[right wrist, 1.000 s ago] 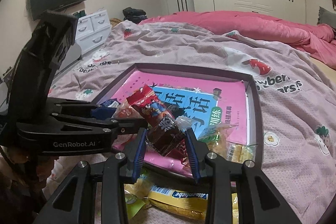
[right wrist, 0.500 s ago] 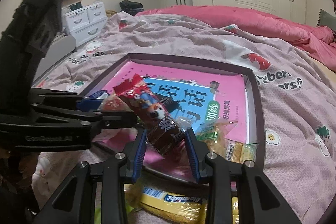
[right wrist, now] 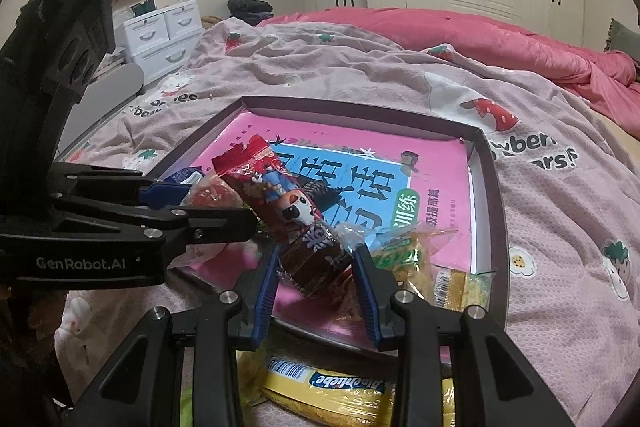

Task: Organize snacks
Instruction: 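Open the left tool to drop the candy bag while the right tool releases its pack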

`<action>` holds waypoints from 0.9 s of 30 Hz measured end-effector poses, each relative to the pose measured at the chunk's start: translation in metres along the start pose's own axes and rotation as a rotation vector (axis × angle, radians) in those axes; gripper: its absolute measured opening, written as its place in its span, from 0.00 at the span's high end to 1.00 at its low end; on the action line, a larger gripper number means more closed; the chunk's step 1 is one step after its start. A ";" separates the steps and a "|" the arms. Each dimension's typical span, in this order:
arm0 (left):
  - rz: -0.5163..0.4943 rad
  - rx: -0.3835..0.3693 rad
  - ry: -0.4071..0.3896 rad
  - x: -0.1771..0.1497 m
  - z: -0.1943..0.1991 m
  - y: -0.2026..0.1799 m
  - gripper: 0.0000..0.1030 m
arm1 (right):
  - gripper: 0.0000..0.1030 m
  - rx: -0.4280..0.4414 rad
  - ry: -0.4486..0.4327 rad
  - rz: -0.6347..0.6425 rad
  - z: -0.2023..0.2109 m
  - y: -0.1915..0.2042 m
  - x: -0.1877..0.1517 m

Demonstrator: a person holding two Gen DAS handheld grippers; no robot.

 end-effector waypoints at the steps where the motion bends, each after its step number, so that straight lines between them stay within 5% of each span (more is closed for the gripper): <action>1: 0.001 0.000 -0.001 0.000 0.000 0.000 0.62 | 0.64 0.001 0.001 -0.002 0.000 0.000 0.000; 27: -0.014 0.027 -0.008 0.000 -0.004 0.002 0.61 | 0.64 -0.008 0.002 -0.001 0.006 -0.002 -0.003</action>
Point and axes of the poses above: each gripper's, at about its wrist camera, not at the fingertips, and z roughly against the way its jaws point, y to its left, x to its top, the point moved 2 cm from there along -z, roughly the way its jaws point, and after that the axes turned 8 degrees about -z, right-handed, at the moved point
